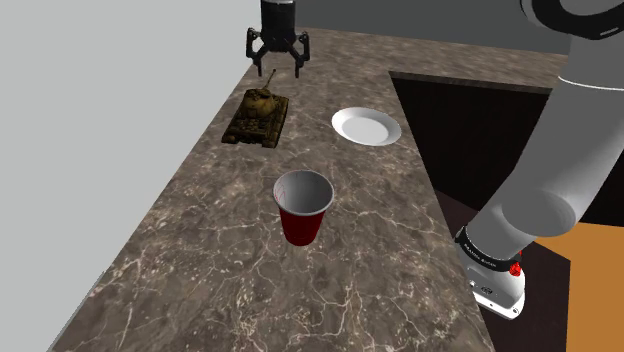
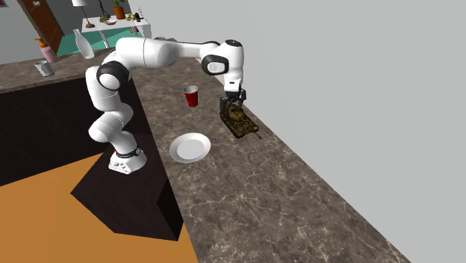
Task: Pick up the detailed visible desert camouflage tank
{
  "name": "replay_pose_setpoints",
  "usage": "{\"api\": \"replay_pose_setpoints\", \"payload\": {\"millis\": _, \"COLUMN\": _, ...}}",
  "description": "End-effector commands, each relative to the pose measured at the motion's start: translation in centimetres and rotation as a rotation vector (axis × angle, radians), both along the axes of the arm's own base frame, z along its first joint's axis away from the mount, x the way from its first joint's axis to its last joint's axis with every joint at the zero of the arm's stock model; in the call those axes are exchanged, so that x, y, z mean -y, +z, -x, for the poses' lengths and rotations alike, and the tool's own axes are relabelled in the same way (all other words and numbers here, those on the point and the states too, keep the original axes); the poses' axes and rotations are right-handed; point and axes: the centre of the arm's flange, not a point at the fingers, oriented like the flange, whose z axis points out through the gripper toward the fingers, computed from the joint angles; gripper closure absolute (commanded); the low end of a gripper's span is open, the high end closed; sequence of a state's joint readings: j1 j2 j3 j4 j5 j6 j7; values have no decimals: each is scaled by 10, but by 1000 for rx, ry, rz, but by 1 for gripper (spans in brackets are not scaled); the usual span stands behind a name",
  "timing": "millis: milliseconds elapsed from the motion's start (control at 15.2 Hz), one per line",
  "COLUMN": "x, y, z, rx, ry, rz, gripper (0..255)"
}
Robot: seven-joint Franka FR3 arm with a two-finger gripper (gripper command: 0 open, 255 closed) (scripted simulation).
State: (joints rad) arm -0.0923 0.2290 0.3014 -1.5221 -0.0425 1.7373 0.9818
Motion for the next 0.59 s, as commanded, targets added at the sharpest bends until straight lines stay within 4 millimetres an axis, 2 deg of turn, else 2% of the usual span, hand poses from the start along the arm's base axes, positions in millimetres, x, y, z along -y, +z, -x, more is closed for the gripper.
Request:
{"api": "replay_pose_setpoints", "payload": {"millis": 0, "x": 7, "y": -7, "z": -26, "rx": 0, "ry": -70, "rz": -12, "gripper": 0}}
{"api": "replay_pose_setpoints", "payload": {"millis": 198, "x": 16, "y": -17, "z": -63, "rx": -1, "ry": -166, "rz": -30, "gripper": 0}}
{"api": "replay_pose_setpoints", "payload": {"millis": 528, "x": 17, "y": -39, "z": -67, "rx": -1, "ry": -175, "rz": -31, "gripper": 0}}
